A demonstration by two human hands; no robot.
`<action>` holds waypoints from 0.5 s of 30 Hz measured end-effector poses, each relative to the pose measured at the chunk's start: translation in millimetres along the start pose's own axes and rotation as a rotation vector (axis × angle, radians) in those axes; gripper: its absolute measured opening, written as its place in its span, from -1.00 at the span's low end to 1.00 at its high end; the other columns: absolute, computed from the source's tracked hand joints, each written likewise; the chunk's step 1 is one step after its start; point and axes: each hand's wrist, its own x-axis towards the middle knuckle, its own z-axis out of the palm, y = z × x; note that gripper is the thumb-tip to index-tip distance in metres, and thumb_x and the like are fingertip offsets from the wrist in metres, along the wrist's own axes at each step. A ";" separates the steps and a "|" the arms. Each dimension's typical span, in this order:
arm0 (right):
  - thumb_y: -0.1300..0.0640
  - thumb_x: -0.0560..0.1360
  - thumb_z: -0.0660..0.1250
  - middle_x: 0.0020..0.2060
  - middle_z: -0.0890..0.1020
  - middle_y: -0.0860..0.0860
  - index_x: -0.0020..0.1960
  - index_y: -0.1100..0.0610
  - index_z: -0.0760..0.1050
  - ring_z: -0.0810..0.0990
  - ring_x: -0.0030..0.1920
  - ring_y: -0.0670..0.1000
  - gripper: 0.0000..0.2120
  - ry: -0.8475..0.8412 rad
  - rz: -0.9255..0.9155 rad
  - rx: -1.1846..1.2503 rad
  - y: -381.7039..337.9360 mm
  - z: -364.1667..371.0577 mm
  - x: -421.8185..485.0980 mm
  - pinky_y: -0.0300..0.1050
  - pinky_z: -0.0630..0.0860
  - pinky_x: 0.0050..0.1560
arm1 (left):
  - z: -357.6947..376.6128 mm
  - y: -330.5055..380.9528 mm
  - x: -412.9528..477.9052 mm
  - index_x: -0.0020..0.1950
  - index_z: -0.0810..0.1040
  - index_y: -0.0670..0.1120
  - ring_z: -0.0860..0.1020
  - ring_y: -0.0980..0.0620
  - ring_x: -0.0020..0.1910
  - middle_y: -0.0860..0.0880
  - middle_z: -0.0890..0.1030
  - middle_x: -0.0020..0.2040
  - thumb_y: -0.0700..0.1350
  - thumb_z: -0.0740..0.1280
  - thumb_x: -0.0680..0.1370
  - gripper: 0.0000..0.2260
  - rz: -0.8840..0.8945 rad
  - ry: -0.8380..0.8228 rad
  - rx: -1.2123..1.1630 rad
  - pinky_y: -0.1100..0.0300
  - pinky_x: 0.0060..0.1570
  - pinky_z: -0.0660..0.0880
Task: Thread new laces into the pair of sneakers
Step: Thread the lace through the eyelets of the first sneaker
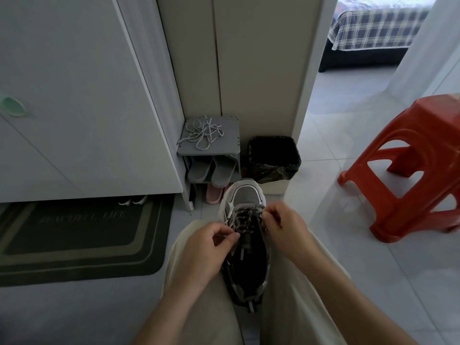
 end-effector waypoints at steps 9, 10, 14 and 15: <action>0.09 0.50 0.34 -0.35 0.58 -0.09 -0.18 0.04 0.53 0.53 -0.28 -0.15 -0.91 0.094 0.012 0.098 13.9 4.6 -23.3 -0.38 0.42 -0.27 | 2.0 6.2 -4.0 -0.18 0.60 -0.05 0.55 0.24 -0.23 0.07 0.62 -0.27 -0.05 0.48 0.43 -0.89 -0.014 0.008 -0.018 0.48 -0.24 0.42; 0.09 0.52 0.31 -0.34 0.59 -0.09 -0.17 0.02 0.49 0.54 -0.30 -0.14 -0.90 0.110 0.023 0.088 13.9 3.7 -19.5 -0.31 0.46 -0.25 | 1.9 6.0 -4.9 -0.18 0.59 -0.05 0.55 0.25 -0.22 0.07 0.62 -0.26 -0.06 0.48 0.43 -0.89 -0.020 -0.006 -0.025 0.49 -0.24 0.41; 0.15 0.54 0.27 -0.32 0.66 -0.06 -0.16 0.03 0.48 0.63 -0.29 -0.09 -0.89 0.107 0.031 0.197 8.6 -5.3 -4.9 -0.06 0.58 -0.16 | 0.7 3.9 -7.4 -0.22 0.55 0.04 0.55 0.28 -0.27 0.08 0.62 -0.26 -0.06 0.48 0.43 -0.88 -0.031 -0.037 -0.022 0.50 -0.27 0.41; 0.15 0.54 0.28 -0.33 0.66 -0.05 -0.15 0.04 0.50 0.63 -0.30 -0.10 -0.90 0.094 0.034 0.213 7.0 -4.9 -5.9 -0.07 0.59 -0.16 | 0.1 3.0 -7.9 -0.23 0.54 0.05 0.55 0.29 -0.26 0.09 0.62 -0.25 -0.07 0.47 0.43 -0.87 -0.030 -0.037 -0.028 0.49 -0.26 0.41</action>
